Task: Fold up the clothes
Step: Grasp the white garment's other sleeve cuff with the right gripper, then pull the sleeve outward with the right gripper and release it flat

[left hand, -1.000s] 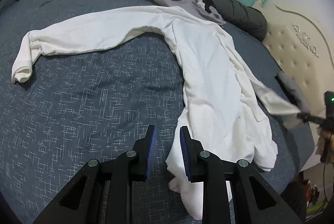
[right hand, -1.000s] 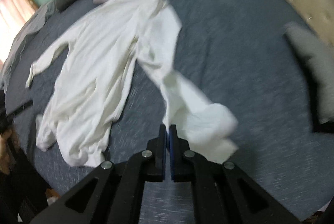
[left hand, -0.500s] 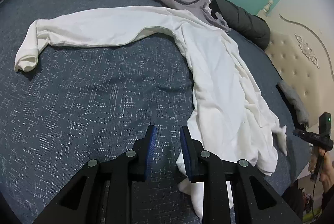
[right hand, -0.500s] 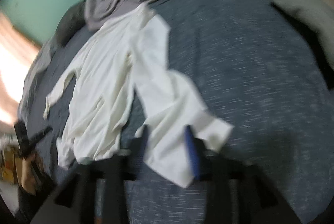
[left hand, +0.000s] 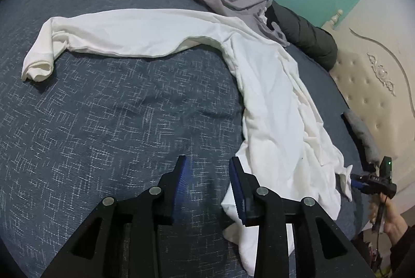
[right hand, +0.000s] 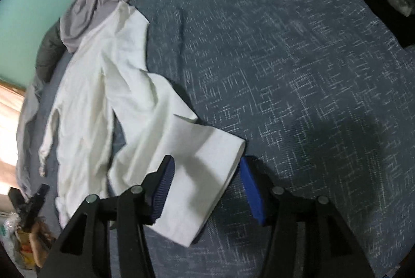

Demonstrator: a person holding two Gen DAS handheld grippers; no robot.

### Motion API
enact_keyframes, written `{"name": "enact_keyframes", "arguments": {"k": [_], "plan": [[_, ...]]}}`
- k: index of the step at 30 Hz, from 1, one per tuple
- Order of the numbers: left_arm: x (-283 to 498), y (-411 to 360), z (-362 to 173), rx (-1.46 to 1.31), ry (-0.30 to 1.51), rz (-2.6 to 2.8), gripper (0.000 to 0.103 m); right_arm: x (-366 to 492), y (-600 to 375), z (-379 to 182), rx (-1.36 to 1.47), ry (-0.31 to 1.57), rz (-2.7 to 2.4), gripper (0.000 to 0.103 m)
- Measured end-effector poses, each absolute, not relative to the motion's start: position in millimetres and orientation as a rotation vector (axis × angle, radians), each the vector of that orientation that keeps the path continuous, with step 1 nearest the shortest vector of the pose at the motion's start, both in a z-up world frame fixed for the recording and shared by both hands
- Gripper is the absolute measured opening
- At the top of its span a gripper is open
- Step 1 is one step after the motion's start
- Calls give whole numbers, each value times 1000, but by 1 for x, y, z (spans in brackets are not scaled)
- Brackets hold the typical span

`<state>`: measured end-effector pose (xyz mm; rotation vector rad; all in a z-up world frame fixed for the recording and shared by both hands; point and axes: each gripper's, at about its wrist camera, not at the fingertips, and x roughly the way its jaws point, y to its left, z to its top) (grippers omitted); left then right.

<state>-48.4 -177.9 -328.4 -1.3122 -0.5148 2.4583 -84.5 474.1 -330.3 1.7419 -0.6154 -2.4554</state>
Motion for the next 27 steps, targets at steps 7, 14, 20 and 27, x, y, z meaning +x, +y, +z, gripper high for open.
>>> {"name": "enact_keyframes", "arguments": {"k": [7,14,20,27], "plan": [[-50,-180,-331,-1324,-524,2457,36,-76,459,-331,1738,-419,-2533,13],[-51,-183,-334,-1336,-533,2456,37,-70,465,-303,1607,-414,-2606,3],[-51,-184,-330,-1325,-537,2465,37,-71,485,-263,1482,-433,-2684,2],[-50,-183,-329,-1320,-530,2464,37,-81,522,-207,1350,-439,-2807,2]]}}
